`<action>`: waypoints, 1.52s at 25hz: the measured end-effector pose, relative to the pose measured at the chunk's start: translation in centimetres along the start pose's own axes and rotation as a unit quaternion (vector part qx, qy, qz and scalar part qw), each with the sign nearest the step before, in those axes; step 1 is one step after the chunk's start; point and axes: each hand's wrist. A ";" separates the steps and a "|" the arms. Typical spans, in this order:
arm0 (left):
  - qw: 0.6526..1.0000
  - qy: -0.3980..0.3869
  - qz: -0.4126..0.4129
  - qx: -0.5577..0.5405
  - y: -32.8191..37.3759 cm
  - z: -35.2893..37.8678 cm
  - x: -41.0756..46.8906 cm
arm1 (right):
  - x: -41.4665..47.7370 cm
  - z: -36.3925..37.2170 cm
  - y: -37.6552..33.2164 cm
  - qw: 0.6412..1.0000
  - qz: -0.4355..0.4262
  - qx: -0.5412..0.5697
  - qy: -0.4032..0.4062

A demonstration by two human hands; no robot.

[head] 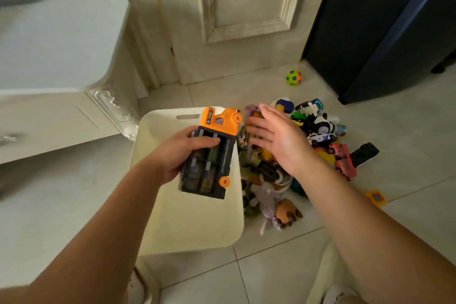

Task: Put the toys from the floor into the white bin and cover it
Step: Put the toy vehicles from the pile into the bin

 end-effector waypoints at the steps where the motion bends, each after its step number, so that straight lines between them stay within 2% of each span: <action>1: 0.999 0.015 -0.036 0.001 -1.3 -1.7 0.1 | 0.2 -0.3 0.5 1.000 0.003 0.012 0.027; 4: 0.986 0.077 -0.127 0.074 -6.6 -4.1 1.5 | 0.4 -2.5 1.8 0.993 0.024 0.020 0.110; 7: 0.957 0.078 -0.205 0.188 -11.7 -1.7 3.6 | 0.9 -5.2 3.3 0.985 0.056 0.017 0.164; 9: 0.941 0.102 -0.244 0.213 -14.1 0.5 4.7 | 1.2 -6.5 4.0 0.979 0.069 0.010 0.193; 13: 0.940 0.146 -0.276 0.137 -16.3 3.5 6.3 | 2.0 -8.3 5.5 0.969 0.080 0.016 0.232; 17: 0.947 0.079 -0.308 0.044 -16.3 4.1 7.6 | 2.4 -9.2 6.9 0.966 0.094 -0.019 0.242; 20: 0.943 0.079 -0.315 0.071 -15.6 4.3 7.8 | 2.2 -10.7 7.7 0.959 0.107 -0.041 0.259; 22: 0.942 0.144 -0.282 0.115 -14.5 4.3 8.2 | 1.9 -12.2 8.0 0.951 0.123 -0.025 0.283; 23: 0.942 0.200 -0.237 0.132 -13.5 4.4 8.5 | 1.7 -13.0 8.1 0.947 0.132 -0.012 0.293; 25: 0.933 0.318 -0.081 0.150 -10.3 5.3 9.0 | 0.8 -14.5 8.3 0.940 0.138 0.018 0.311; 27: 0.897 0.380 0.131 0.184 -6.0 7.2 8.8 | 0.1 -16.0 8.5 0.930 0.131 0.019 0.343; 29: 0.864 0.341 0.296 0.226 -2.1 10.5 8.1 | -0.4 -18.0 8.8 0.912 0.109 0.000 0.395; 30: 0.860 0.290 0.336 0.250 -0.8 12.7 7.9 | -0.7 -19.3 9.1 0.904 0.100 -0.008 0.416; 31: 0.867 0.230 0.344 0.279 -0.4 14.8 8.1 | -0.8 -20.5 9.4 0.898 0.093 -0.024 0.428; 33: 0.900 0.096 0.276 0.325 -1.6 18.4 9.5 | -1.0 -21.9 10.2 0.901 0.090 -0.104 0.411; 35: 0.920 -0.017 0.156 0.360 -4.6 21.0 12.0 | -0.8 -21.7 11.2 0.912 0.079 -0.227 0.332; 36: 0.914 -0.051 0.115 0.386 -6.1 21.9 13.1 | -0.5 -21.3 11.7 0.912 0.072 -0.295 0.276; 38: 0.884 -0.096 0.065 0.453 -8.1 23.1 14.4 | 0.4 -20.2 13.2 0.877 0.070 -0.446 0.164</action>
Point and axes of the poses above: each hand's wrist, its own x-axis towards the middle knuckle, its own z-axis out of the palm, y = z × x
